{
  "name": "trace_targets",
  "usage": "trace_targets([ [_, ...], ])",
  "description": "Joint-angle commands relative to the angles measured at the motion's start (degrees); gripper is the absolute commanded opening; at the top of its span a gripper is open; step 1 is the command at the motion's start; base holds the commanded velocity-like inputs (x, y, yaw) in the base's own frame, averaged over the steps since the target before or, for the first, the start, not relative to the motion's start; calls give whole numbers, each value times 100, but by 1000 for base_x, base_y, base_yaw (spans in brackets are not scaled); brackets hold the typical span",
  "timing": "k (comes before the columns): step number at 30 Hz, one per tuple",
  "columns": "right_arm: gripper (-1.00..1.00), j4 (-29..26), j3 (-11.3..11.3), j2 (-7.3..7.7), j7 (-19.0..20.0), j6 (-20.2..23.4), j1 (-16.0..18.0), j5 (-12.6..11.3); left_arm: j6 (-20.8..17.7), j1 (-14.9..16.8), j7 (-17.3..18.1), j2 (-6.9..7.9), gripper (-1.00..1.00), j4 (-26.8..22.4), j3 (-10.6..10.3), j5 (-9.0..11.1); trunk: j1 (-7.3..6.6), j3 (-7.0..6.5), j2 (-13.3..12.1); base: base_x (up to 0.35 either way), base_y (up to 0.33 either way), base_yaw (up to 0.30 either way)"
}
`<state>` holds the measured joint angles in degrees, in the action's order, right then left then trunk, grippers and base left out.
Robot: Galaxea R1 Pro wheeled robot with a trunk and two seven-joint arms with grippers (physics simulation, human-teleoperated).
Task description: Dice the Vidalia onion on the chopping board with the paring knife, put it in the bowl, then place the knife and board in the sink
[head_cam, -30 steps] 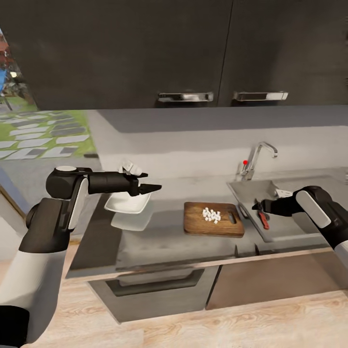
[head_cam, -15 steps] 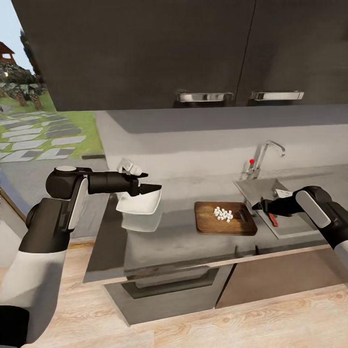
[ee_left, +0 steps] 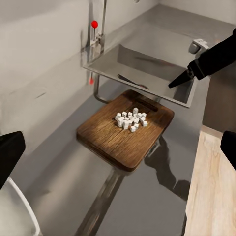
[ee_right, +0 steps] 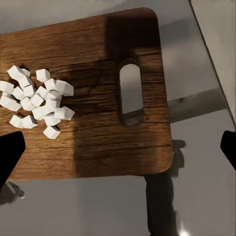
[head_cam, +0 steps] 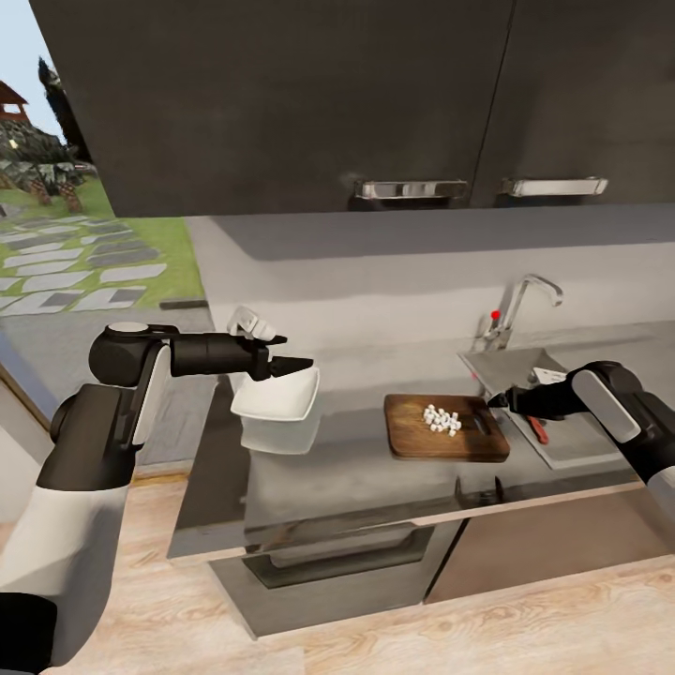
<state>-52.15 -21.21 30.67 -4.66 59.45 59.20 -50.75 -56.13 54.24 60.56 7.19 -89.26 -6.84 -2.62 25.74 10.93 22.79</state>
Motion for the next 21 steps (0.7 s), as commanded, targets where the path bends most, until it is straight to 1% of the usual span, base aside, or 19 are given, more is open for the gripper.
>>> trace_targets([
  [1, 100, -5, -36, 6, -50, 7, 9, -53, -38, 7, 35, 2, 100, -3, -2, -28, 5, 13, 13, 56, 49, 0],
  [4, 100, -5, -133, 6, -47, 6, 9, -51, -36, 7, 35, 2, 100, -3, -2, -28, 5, 13, 13, 32, 28, 0],
  [8, 100, -5, -389, 8, -42, 4, 7, -44, -33, 7, 35, 2, 100, -3, -2, -28, 5, 13, 13, 10, 9, 0],
  [10, 100, -5, -564, 9, -38, -4, 10, -42, -36, 7, 35, 2, 100, -4, -2, -28, 5, 13, 13, 3, 3, 0],
  [12, 100, -5, -655, 9, -36, -8, 10, -41, -37, 7, 35, 2, 100, -4, -2, -28, 5, 13, 13, 2, 1, 0],
  [14, 100, -5, -703, 9, -34, -13, 10, -41, -38, 7, 35, 2, 100, -4, -2, -28, 5, 13, 13, 1, 0, 0],
  [21, 100, -5, -747, 9, -33, -10, 10, -36, -36, 7, 35, 2, 100, -3, -2, -28, 5, 13, 13, 23, 18, 0],
])
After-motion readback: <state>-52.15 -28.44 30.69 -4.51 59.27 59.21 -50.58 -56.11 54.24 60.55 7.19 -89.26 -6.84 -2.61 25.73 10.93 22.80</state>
